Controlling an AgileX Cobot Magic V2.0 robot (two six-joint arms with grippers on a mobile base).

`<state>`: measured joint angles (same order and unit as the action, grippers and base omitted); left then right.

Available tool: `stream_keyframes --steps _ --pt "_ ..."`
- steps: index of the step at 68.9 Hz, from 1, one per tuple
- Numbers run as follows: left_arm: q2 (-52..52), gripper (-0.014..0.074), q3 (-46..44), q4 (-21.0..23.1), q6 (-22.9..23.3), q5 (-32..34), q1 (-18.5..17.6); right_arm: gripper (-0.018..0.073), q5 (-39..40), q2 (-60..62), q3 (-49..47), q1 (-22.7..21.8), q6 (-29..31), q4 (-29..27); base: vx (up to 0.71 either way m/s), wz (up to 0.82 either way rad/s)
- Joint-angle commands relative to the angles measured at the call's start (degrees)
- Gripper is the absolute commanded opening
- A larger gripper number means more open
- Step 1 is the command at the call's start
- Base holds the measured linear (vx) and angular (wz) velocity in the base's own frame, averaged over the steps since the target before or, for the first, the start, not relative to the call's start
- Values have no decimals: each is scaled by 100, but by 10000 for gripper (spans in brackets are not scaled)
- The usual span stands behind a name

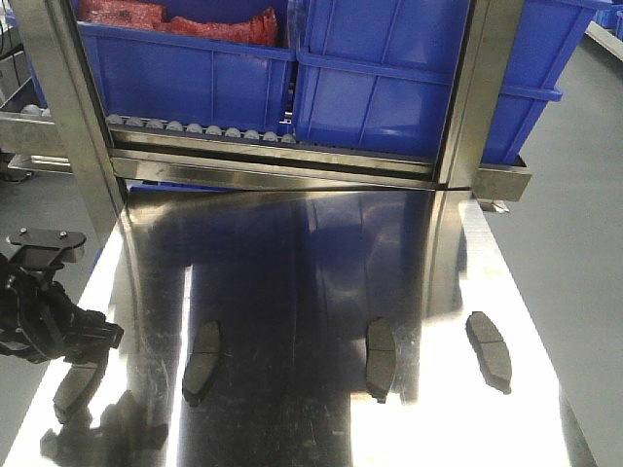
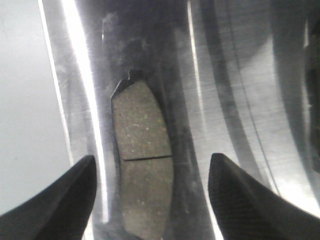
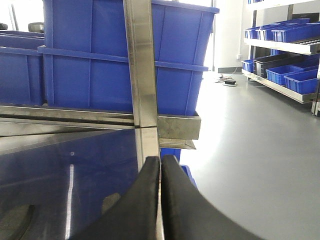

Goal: Move and align brake pads A on conveyor
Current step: 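Close the left gripper on the grey brake pad and lift it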

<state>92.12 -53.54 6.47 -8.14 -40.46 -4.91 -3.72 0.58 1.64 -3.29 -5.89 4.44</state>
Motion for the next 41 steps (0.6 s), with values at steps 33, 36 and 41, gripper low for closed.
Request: stream_keyframes --steps 33,36,41 --pt "171 472 -193 -34 9 53 -32 -11 413 70 69 -5 26 24 0 0" --pt "171 472 -193 -34 9 53 -32 -11 413 70 69 -5 26 24 0 0" --pt "171 472 -193 -34 11 46 -39 -11 413 70 69 -5 26 24 0 0"
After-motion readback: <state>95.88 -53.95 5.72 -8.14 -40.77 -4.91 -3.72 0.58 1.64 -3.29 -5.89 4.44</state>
